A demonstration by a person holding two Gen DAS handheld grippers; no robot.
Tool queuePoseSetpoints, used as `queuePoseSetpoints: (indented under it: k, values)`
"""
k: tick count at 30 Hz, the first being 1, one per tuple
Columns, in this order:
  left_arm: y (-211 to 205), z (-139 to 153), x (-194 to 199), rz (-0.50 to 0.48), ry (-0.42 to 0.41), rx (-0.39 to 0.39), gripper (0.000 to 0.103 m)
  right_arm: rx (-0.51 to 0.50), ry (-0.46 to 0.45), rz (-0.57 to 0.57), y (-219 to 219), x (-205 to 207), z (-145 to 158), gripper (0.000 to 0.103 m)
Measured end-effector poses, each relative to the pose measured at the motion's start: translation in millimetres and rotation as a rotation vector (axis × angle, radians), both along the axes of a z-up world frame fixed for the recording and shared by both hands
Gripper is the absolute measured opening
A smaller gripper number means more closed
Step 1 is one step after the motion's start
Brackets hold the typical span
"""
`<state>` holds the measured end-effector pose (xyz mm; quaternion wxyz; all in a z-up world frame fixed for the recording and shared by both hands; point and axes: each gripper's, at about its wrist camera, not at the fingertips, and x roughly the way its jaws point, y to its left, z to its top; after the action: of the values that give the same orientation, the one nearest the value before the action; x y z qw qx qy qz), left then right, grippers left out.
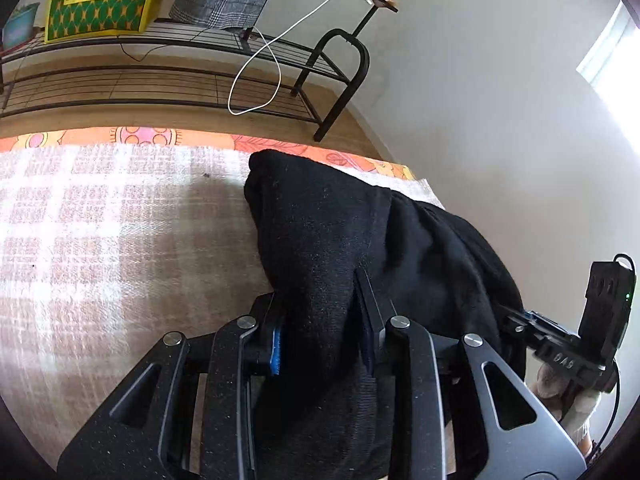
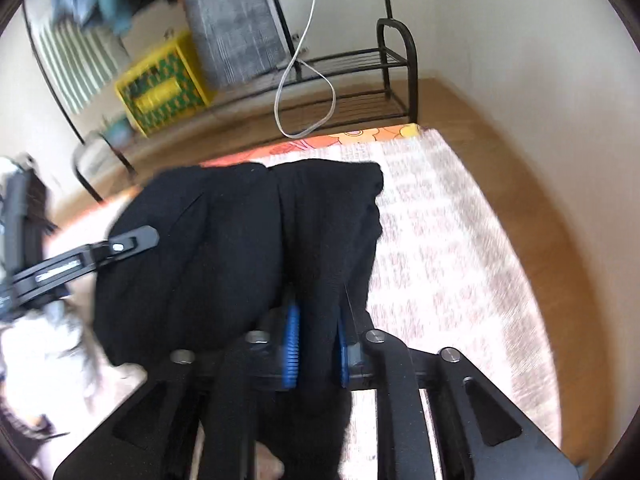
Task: Fold large clothes
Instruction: 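Carry the black bundle with both tools toward the bed's end by the rack, then lower the bundle onto the bedspread and open both tools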
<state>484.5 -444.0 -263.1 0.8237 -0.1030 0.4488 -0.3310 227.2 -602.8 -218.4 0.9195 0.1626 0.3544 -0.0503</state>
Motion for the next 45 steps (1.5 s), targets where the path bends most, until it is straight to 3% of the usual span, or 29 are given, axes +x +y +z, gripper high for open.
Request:
queuePoseSetpoints:
  k: [1, 6, 9, 14, 15, 17, 18, 20, 22, 23, 25, 26, 27, 33, 45]
  values:
    - [0, 0, -1, -0.001, -0.007, 0.009, 0.029, 0.013, -0.010, -0.022, -5, -7, -1, 0.035]
    - [-4, 3, -9, -0.007, -0.042, 0.037, 0.030, 0.079, -0.072, -0.061, -21, -19, 5, 0.036]
    - [-2, -1, -9, -0.004, -0.023, 0.021, 0.031, 0.167, -0.153, -0.036, -34, -12, 14, 0.064]
    - [0, -1, -11, -0.007, -0.016, 0.011, 0.031, 0.244, -0.049, -0.140, -57, 17, -10, 0.065]
    - [-2, -1, -9, -0.010, -0.022, 0.016, 0.031, 0.296, -0.051, -0.144, -62, 20, -17, 0.060]
    - [-2, -2, -9, -0.012, -0.025, 0.016, 0.031, 0.407, -0.083, -0.122, -68, 25, -28, 0.038]
    - [-2, -1, -9, -0.012, -0.027, 0.017, 0.031, 0.421, -0.084, -0.108, -64, 29, -32, 0.015]
    - [-3, -1, -10, -0.007, -0.034, 0.027, 0.031, 0.350, -0.100, -0.097, -49, 34, -23, 0.012]
    - [-5, 0, -13, -0.001, -0.048, 0.046, 0.034, 0.090, -0.086, -0.089, -25, 39, -3, 0.009]
    - [-6, 1, -14, 0.000, -0.055, 0.058, 0.036, 0.068, -0.053, -0.109, -27, 42, -4, 0.009]
    - [-7, 5, -20, 0.000, -0.082, 0.096, 0.039, 0.116, 0.005, -0.143, -35, 46, -12, 0.015]
    - [-6, 8, -24, 0.000, -0.094, 0.114, 0.041, 0.088, 0.010, -0.167, -35, 44, -9, 0.023]
    - [-4, 13, -29, -0.003, -0.109, 0.128, 0.042, 0.051, 0.016, -0.197, -34, 41, -5, 0.038]
    - [15, 41, -61, -0.003, -0.139, 0.133, 0.043, 0.013, -0.034, -0.230, -23, 4, 23, 0.039]
    - [71, 165, -185, -0.020, -0.330, 0.077, 0.043, -0.069, -0.168, -0.196, 46, -80, 118, 0.039]
